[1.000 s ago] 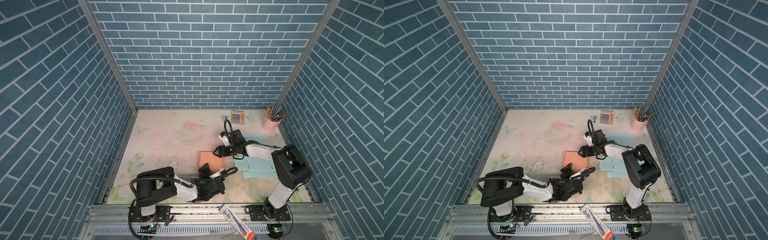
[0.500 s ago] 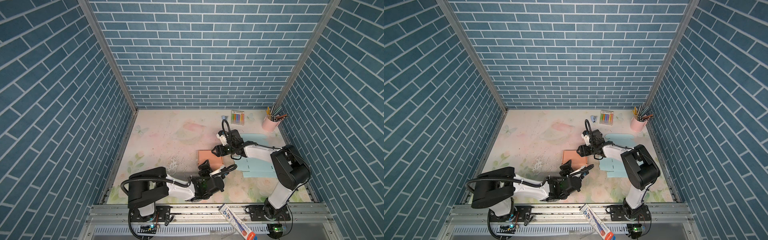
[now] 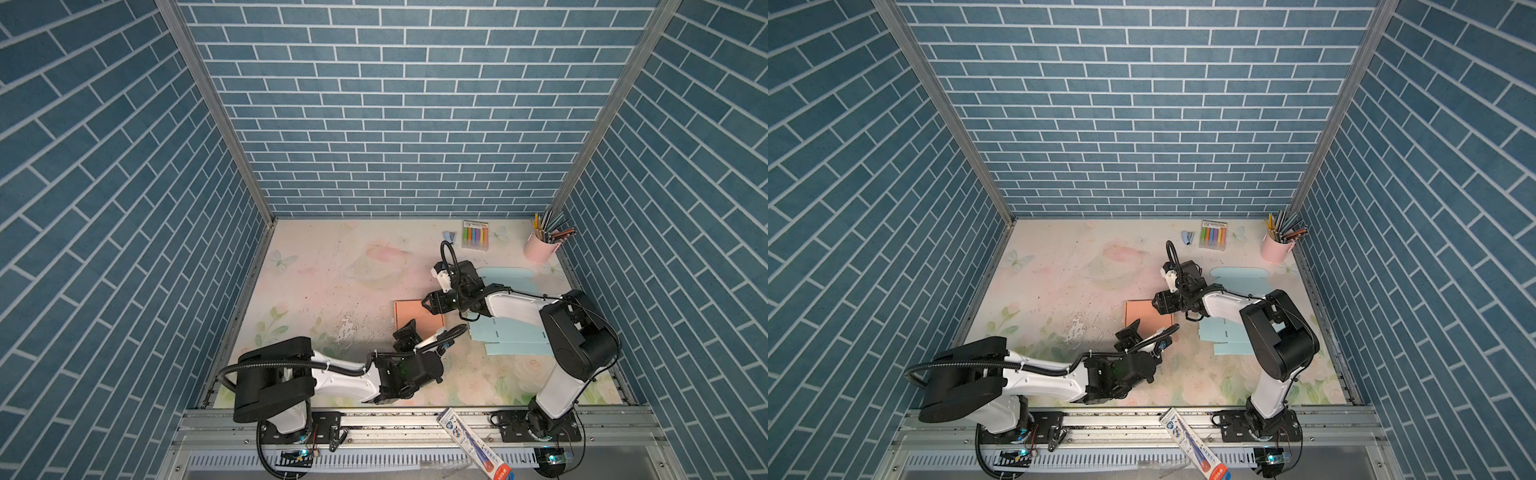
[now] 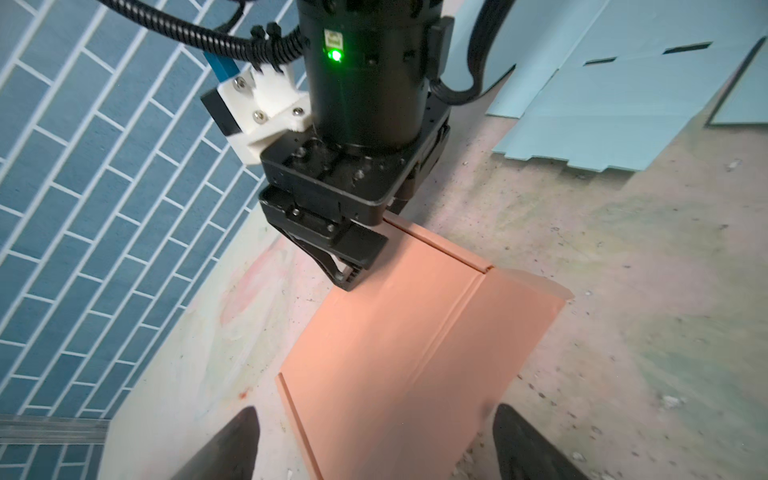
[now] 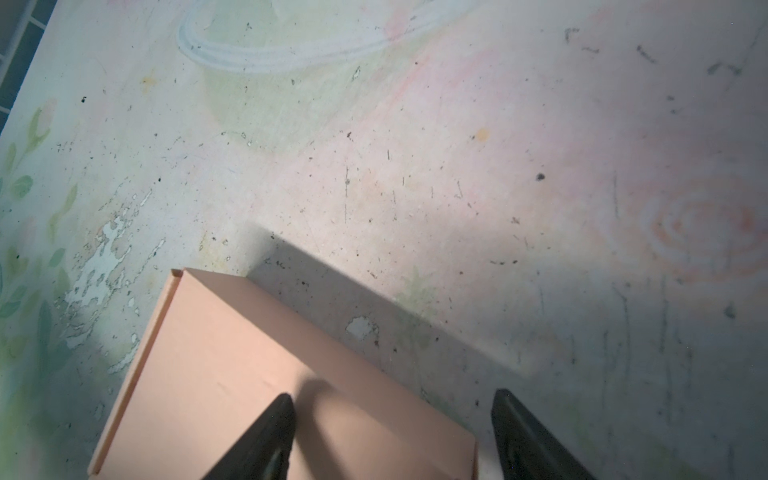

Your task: Fold the paper box

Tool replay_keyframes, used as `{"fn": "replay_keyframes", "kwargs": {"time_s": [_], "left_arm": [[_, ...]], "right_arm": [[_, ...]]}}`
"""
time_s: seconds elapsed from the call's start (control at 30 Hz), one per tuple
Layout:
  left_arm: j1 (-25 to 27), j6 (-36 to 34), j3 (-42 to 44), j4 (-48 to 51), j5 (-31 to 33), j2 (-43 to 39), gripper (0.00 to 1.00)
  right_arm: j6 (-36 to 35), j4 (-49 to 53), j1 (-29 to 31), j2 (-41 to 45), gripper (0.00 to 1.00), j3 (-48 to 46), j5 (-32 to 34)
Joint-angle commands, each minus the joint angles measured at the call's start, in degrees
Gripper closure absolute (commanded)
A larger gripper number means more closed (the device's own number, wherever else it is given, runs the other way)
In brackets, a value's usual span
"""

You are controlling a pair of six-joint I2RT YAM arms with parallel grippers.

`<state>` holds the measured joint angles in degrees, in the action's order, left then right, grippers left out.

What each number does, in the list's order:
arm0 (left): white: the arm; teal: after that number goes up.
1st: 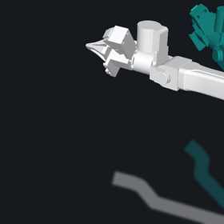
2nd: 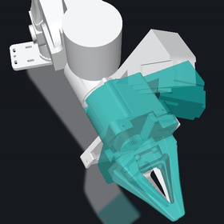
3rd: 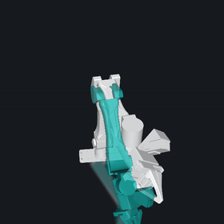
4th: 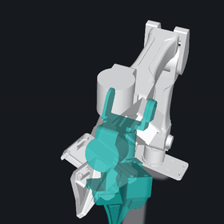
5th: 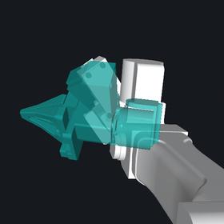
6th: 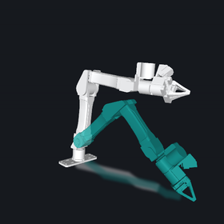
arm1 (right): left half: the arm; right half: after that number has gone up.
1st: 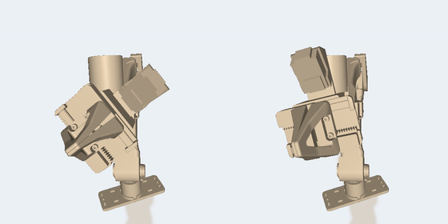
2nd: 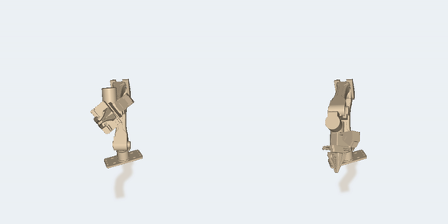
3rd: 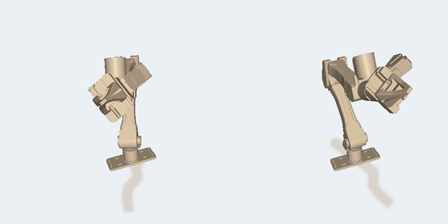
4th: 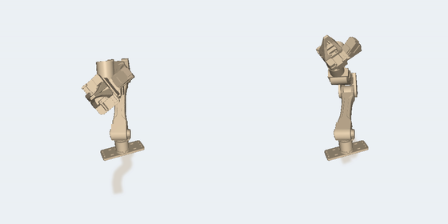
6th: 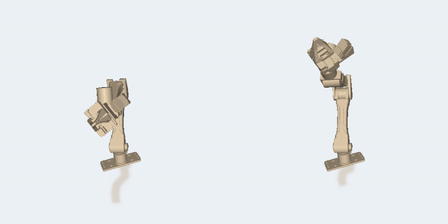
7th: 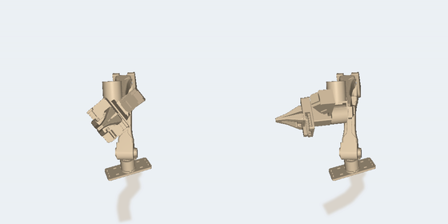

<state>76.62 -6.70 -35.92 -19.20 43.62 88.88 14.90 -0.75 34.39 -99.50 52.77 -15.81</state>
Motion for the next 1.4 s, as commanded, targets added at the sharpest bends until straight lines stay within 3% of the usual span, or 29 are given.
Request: {"fn": "replay_keyframes", "kwargs": {"time_s": [0.0,0.17,0.27,0.47,0.6,0.83,1.37], "left_arm": [[-1.6,10.0,1.3,2.9,-9.6,-7.0,0.12],[-9.5,28.0,1.1,10.7,-21.0,-17.6,0.14],[-14.3,34.9,1.5,15.5,-27.1,-20.8,0.16],[-22.2,36.7,4.0,14.9,-39.9,-24.2,0.18],[-27.2,35.8,5.3,13.8,-48.2,-22.5,0.19],[-28.0,35.2,5.7,11.6,-51.9,-16.8,0.20],[-30.9,37.5,11.0,5.4,-55.6,-12.7,0.29]], "right_arm": [[-3.0,8.6,0.4,1.5,0.22,-0.4,4.8],[-1.3,10.7,0.5,7.1,0.18,0.4,5.9],[0.2,12.0,0.5,12.0,0.17,-1.4,6.6],[3.3,15.6,0.6,23.3,0.16,-7.0,7.6],[7.8,16.5,1.0,31.2,0.17,-13.2,2.6],[16.5,11.4,3.0,37.6,0.18,-23.0,-5.9],[20.8,0.1,8.8,27.5,0.21,-24.5,-8.1]]}}
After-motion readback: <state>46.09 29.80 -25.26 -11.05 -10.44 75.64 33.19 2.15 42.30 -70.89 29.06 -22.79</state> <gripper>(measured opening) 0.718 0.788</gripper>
